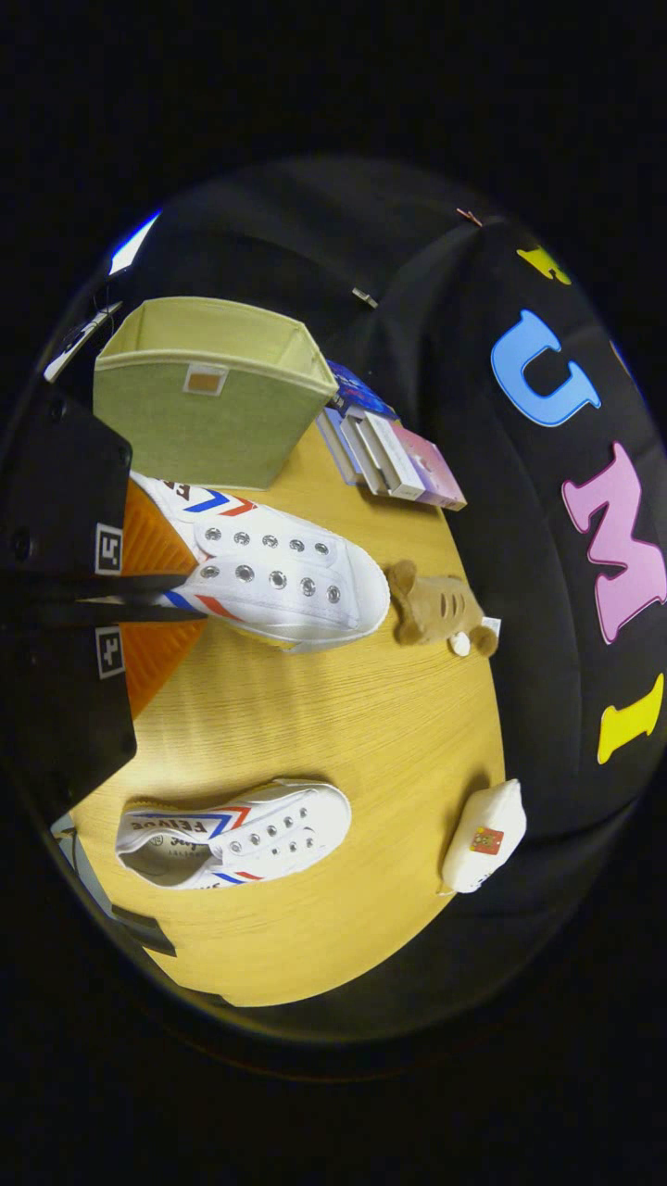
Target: Open the storage box then place both shoes into the box .Put the left shoe in first, then the right shoe, with the right side of both shoes facing outward in a uniform manner.
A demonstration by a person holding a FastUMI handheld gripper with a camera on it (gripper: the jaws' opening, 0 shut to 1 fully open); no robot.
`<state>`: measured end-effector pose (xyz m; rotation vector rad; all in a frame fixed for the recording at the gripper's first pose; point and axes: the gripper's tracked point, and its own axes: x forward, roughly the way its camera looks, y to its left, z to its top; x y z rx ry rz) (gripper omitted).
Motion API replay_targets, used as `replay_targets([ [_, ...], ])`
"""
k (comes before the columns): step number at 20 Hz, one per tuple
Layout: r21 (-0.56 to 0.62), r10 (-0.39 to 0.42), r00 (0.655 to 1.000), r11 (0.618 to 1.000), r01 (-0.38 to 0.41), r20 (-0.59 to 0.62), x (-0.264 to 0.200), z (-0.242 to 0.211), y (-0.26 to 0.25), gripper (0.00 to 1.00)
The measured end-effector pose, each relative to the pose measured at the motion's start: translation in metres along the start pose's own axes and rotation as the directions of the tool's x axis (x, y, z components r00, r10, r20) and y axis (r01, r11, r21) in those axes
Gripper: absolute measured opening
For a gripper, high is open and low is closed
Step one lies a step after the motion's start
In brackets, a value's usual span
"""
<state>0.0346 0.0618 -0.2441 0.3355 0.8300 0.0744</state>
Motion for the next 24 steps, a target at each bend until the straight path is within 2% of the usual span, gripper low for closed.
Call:
replay_targets([
  [4, -0.017, 0.055, 0.998, 0.998, -0.055, -0.004, -0.035, 0.019, 0.054, 0.05],
  [7, -0.024, 0.154, 0.988, 0.988, -0.155, -0.025, -0.048, 0.022, 0.112, 0.05],
  [10, -0.056, 0.240, 0.969, 0.968, -0.243, -0.058, -0.048, 0.012, 0.166, 0.05],
  [13, -0.088, 0.283, 0.954, 0.953, -0.291, -0.096, -0.037, -0.005, 0.209, 0.05],
  [18, -0.087, 0.277, 0.950, 0.953, -0.292, -0.146, -0.004, -0.033, 0.250, 0.05],
  [24, -0.087, 0.205, 0.959, 0.970, -0.225, -0.198, 0.045, -0.073, 0.272, 0.05],
])
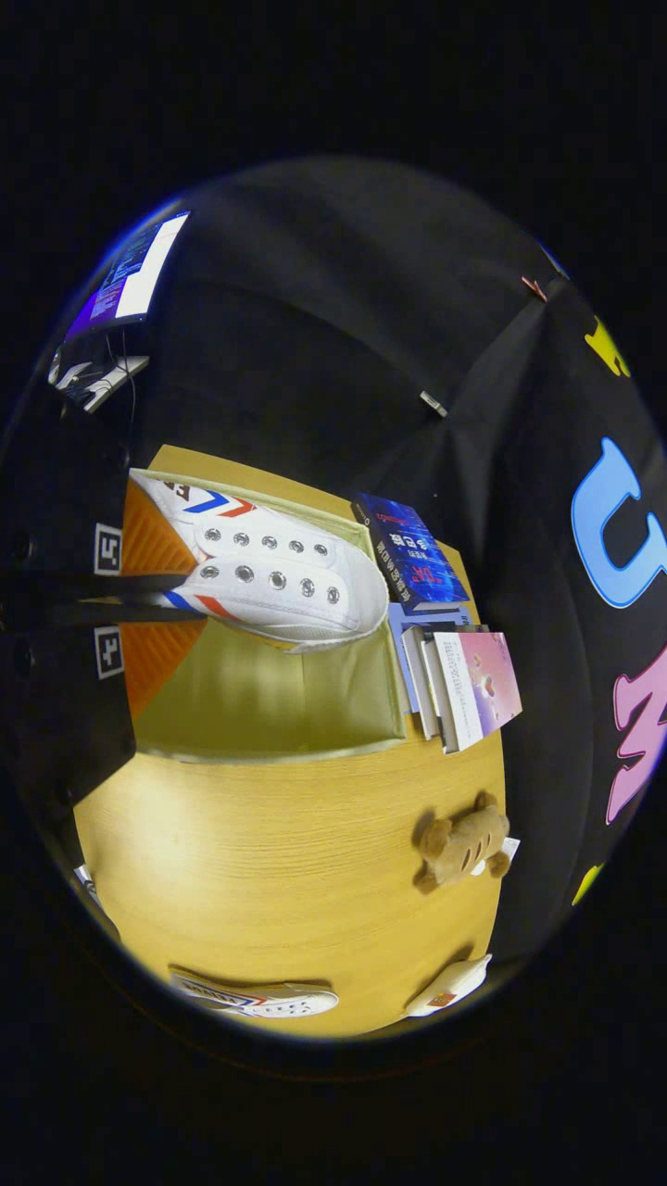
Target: Open the storage box then place both shoes into the box .Put the left shoe in first, then the right shoe, with the right side of both shoes facing outward in a uniform manner.
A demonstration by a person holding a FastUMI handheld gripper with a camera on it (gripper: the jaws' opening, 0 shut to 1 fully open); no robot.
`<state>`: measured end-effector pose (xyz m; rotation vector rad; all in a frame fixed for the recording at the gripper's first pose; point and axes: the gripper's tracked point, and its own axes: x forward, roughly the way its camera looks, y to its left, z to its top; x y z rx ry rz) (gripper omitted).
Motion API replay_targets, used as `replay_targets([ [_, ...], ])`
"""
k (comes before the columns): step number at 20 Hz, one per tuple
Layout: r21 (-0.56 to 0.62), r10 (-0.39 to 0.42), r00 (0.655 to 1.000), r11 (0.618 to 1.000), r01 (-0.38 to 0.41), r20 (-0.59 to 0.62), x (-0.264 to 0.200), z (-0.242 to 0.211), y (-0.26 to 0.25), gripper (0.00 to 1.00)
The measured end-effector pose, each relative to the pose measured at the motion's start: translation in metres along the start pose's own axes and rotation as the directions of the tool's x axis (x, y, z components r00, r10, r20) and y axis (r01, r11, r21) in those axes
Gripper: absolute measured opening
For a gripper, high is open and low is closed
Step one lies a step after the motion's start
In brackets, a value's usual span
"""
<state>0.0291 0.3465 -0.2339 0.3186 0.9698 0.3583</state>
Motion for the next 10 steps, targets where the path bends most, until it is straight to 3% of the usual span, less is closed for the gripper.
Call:
replay_targets([
  [5, -0.029, -0.069, 0.997, 0.997, 0.068, -0.045, 0.037, -0.020, 0.001, 0.06],
  [7, -0.033, -0.026, 0.997, 0.999, 0.023, -0.079, 0.050, -0.028, 0.011, 0.18],
  [10, -0.039, 0.057, 0.996, 0.997, -0.060, -0.073, 0.047, -0.025, 0.027, 0.59],
])
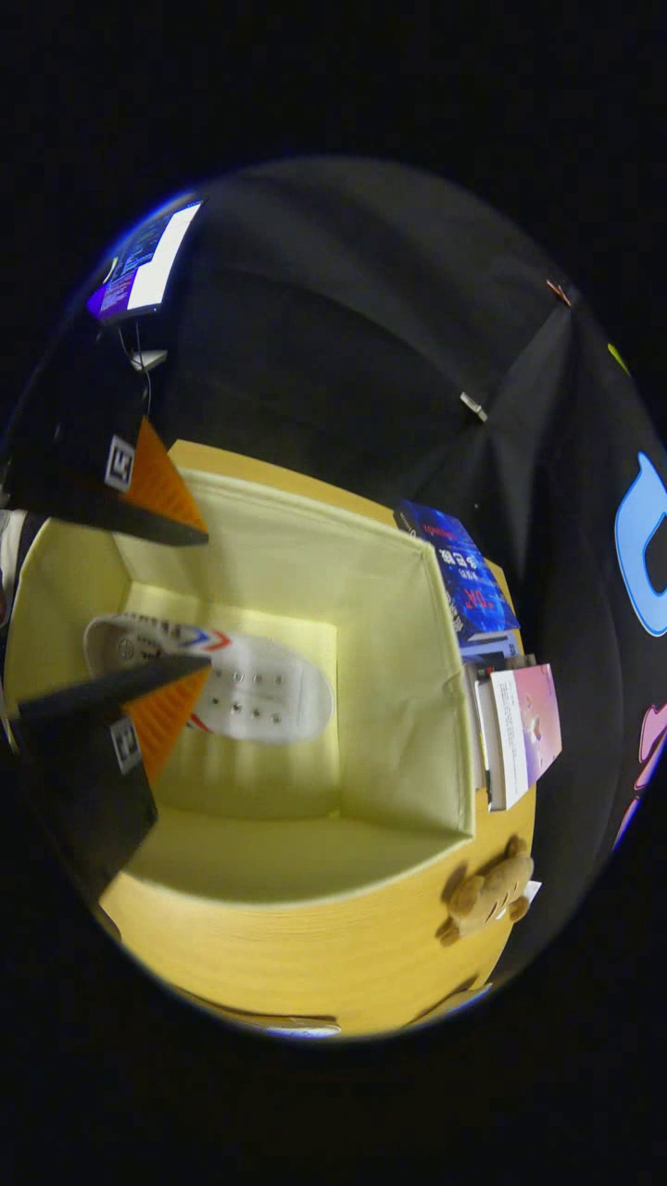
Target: Open the storage box then place both shoes into the box .Put the left shoe in first, then the right shoe, with the right side of both shoes facing outward in a uniform manner.
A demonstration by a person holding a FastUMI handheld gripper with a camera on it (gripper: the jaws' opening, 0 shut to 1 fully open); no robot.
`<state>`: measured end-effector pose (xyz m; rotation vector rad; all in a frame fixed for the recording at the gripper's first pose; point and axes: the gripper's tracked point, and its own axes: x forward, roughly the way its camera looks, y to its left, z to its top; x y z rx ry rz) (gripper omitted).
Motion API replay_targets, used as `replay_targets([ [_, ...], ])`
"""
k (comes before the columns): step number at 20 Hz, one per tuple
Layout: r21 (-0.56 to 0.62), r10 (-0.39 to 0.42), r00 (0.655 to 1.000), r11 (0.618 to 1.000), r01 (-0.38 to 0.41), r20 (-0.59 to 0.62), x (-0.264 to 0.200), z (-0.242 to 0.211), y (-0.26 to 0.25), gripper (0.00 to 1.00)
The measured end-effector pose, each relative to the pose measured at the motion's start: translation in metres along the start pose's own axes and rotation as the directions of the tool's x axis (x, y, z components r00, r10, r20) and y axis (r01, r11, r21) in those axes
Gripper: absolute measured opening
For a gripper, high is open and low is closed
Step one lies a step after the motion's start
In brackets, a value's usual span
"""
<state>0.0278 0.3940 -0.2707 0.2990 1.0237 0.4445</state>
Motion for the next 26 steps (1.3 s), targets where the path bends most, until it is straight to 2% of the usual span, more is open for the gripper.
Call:
replay_targets([
  [2, -0.015, 0.012, 0.999, 1.000, -0.012, 0.042, -0.015, 0.008, 0.000, 0.88],
  [3, -0.020, 0.016, 0.998, 1.000, -0.015, 0.064, -0.024, 0.012, -0.003, 0.89],
  [4, -0.031, 0.021, 0.996, 0.999, -0.018, 0.088, -0.037, 0.016, -0.008, 0.98],
  [9, -0.102, -0.015, 0.973, 0.994, 0.039, 0.232, -0.112, 0.033, -0.057, 0.99],
  [13, -0.143, -0.094, 0.945, 0.979, 0.145, 0.313, -0.163, 0.037, -0.119, 0.99],
  [16, -0.148, -0.187, 0.921, 0.957, 0.250, 0.343, -0.191, 0.032, -0.179, 0.99],
  [21, -0.061, -0.311, 0.893, 0.935, 0.348, 0.326, -0.227, 0.010, -0.284, 0.99],
  [26, -0.009, -0.426, 0.864, 0.896, 0.444, 0.268, -0.268, -0.012, -0.395, 0.99],
])
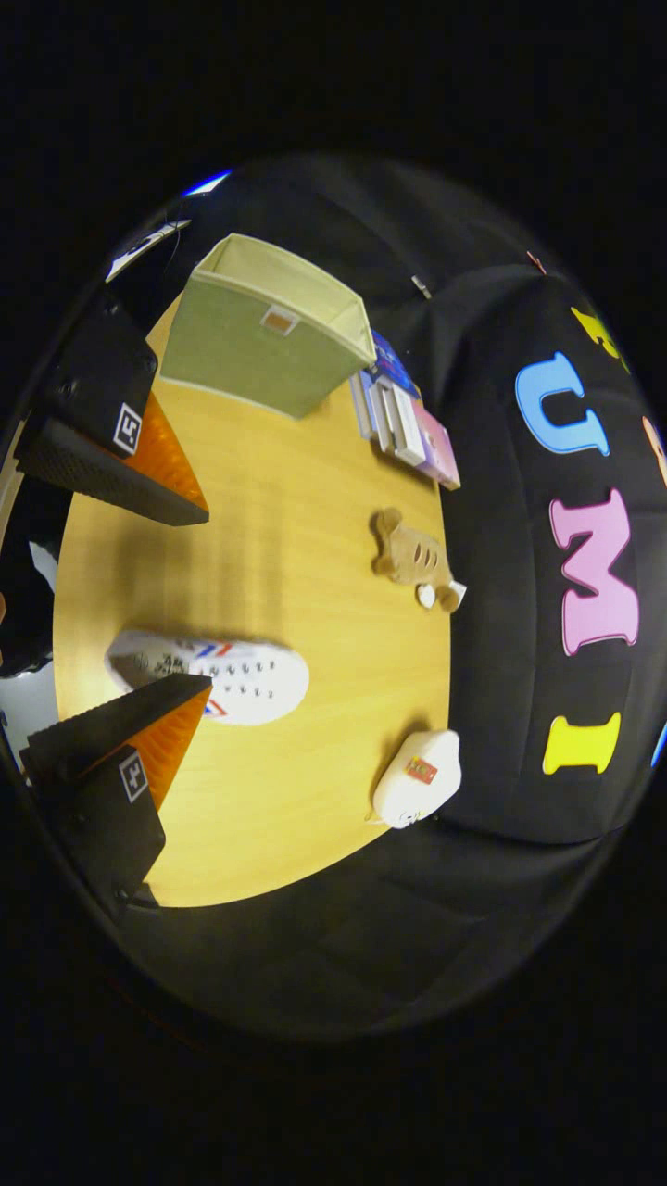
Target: Open the storage box then place both shoes into the box .Put the left shoe in first, then the right shoe, with the right side of both shoes facing outward in a uniform manner.
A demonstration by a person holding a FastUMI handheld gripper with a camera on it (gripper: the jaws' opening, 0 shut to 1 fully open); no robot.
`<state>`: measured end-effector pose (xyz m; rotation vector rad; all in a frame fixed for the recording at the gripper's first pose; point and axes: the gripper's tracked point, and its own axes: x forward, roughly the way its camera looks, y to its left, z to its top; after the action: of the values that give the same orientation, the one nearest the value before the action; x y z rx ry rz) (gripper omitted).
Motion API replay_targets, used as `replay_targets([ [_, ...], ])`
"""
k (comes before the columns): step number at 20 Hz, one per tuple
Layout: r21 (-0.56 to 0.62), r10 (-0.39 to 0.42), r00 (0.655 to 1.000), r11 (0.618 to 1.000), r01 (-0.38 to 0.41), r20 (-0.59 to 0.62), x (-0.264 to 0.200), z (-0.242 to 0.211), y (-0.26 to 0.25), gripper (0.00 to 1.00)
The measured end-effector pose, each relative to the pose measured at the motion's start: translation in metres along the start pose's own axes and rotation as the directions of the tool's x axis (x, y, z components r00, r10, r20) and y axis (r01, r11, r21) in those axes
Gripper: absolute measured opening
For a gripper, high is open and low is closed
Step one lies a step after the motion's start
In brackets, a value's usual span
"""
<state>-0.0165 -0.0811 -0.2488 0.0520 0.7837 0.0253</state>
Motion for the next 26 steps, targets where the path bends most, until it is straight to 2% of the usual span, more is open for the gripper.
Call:
replay_targets([
  [6, -0.038, -0.045, 0.991, 0.998, 0.040, -0.125, 0.036, -0.035, -0.077, 0.99],
  [11, -0.110, -0.030, 0.978, 0.994, 0.007, -0.207, 0.076, -0.051, -0.092, 0.99],
  [15, -0.068, -0.008, 0.974, 0.998, -0.008, -0.226, 0.098, -0.049, -0.085, 0.99],
  [17, -0.040, 0.014, 0.969, 0.999, -0.024, -0.246, 0.103, -0.055, -0.082, 0.88],
  [19, 0.050, 0.053, 0.963, 0.998, -0.041, -0.266, 0.104, -0.059, -0.072, 0.71],
  [20, 0.089, 0.047, 0.966, 0.996, -0.025, -0.256, 0.105, -0.058, -0.071, 0.46],
  [22, 0.122, 0.028, 0.966, 0.993, 0.003, -0.256, 0.105, -0.057, -0.076, 0.40],
  [23, 0.145, 0.013, 0.967, 0.989, 0.025, -0.255, 0.105, -0.057, -0.078, 0.34],
  [24, 0.162, 0.002, 0.969, 0.986, 0.039, -0.246, 0.104, -0.056, -0.079, 0.20],
  [26, 0.148, 0.001, 0.972, 0.988, 0.034, -0.235, 0.104, -0.054, -0.080, 0.07],
])
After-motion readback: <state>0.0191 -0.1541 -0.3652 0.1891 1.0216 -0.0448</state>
